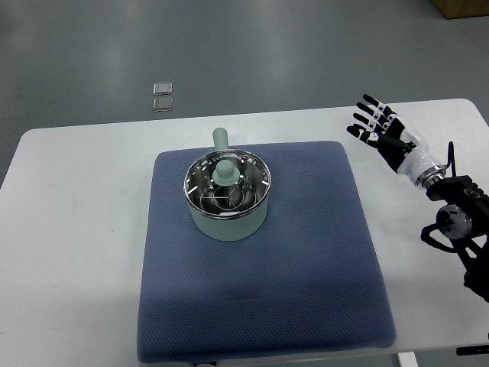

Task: Open lid and place right of pot
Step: 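Raise the right hand and move it over the pot lid knob, then lower the right hand and close its fingers around the green lid knob, then lift the glass lid up off the pot with the right hand, then carry the lid beside the pot and lower it onto the mat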

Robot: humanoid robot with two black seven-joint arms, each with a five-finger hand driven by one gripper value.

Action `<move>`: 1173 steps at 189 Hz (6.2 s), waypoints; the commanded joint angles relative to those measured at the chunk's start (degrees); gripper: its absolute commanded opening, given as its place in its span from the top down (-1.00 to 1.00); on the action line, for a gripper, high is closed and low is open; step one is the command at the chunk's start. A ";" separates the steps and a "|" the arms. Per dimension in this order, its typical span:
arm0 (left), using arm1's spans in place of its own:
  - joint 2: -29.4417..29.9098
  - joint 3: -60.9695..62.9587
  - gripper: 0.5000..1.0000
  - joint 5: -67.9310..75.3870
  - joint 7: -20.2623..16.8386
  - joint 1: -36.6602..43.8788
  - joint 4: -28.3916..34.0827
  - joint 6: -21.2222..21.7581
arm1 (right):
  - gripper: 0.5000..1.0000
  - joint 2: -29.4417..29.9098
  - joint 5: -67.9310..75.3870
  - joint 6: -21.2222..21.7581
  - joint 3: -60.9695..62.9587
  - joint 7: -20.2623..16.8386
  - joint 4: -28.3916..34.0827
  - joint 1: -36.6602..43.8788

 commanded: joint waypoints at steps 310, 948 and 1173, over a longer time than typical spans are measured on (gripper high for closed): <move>0.00 -0.01 -1.00 0.01 0.00 0.00 0.00 -0.05 | -0.42 2.53 -13.85 -22.83 -94.71 4.93 17.77 67.88; 0.00 -0.01 -1.00 0.00 0.00 0.00 0.00 0.04 | 1.00 -3.88 -21.15 -22.57 -96.91 1.15 19.62 71.75; 0.00 -0.01 -1.00 -0.08 0.00 0.00 0.00 0.04 | 1.00 -15.57 -30.64 -24.50 -89.53 1.77 17.86 46.09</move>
